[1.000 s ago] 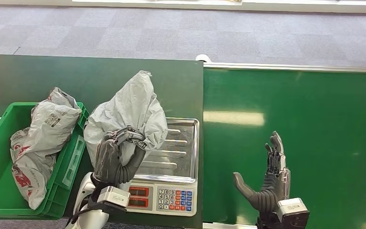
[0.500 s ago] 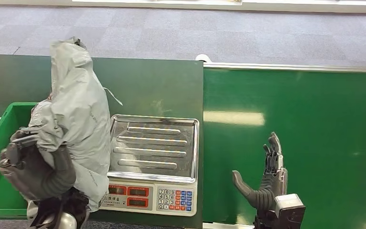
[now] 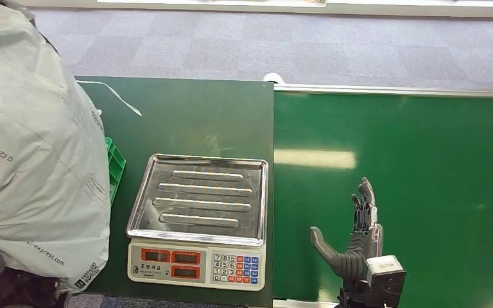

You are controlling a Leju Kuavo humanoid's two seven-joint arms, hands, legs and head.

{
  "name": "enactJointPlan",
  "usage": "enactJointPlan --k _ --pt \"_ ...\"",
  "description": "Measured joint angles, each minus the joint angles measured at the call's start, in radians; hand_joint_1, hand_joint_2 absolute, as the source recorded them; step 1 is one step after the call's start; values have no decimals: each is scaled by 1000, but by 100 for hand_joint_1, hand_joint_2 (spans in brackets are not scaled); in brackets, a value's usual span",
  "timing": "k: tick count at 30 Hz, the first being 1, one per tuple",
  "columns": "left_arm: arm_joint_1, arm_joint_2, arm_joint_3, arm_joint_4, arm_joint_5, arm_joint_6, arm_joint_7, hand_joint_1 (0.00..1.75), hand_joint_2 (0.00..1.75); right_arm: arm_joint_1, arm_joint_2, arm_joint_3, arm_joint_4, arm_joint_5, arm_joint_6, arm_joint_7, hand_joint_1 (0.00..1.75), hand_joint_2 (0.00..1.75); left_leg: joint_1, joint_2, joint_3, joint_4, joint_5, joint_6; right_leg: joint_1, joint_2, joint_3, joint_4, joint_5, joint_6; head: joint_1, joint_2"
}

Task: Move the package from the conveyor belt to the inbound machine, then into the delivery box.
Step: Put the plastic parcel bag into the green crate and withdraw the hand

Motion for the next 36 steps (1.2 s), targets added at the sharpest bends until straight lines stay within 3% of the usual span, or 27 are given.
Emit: enactJointPlan --k 8,15,19,21,23,25,30,36 --pt "-13 -12 35 -44 8 0 0 152 175 0 -2 1 2 0 -5 2 0 175 0 0 0 0 0 0 0 0 0 0 0 0 0 0" --pt "-30 -23 69 -64 25 0 0 139 175 0 -4 3 2 -2 -14 3 0 175 0 0 0 0 0 0 0 0 0 0 0 0 0 0" --pt "-27 -31 107 -47 31 0 0 105 175 0 -4 2 2 2 -22 7 0 175 0 0 0 0 0 0 0 0 0 0 0 0 0 0" --pt "-26 -36 129 -8 26 -1 0 116 175 0 -4 2 2 2 -26 8 0 175 0 0 0 0 0 0 0 0 0 0 0 0 0 0" --pt "-27 -37 152 54 32 -1 1 152 175 0 -4 2 2 3 -26 9 0 175 0 0 1 0 0 0 0 0 0 0 0 0 0 0" --pt "-28 -36 173 136 43 -1 15 169 175 0 -4 2 2 7 -25 13 0 175 0 0 1 0 0 0 0 0 0 0 0 0 0 0" --pt "-30 -29 237 362 19 -1 63 175 175 0 -3 2 3 29 -9 15 0 175 0 1 1 0 0 0 0 0 1 0 0 0 0 0" --pt "-27 -45 338 481 -72 0 74 175 175 0 -3 2 14 40 0 19 0 175 0 1 1 0 0 0 0 0 0 0 0 0 0 0"
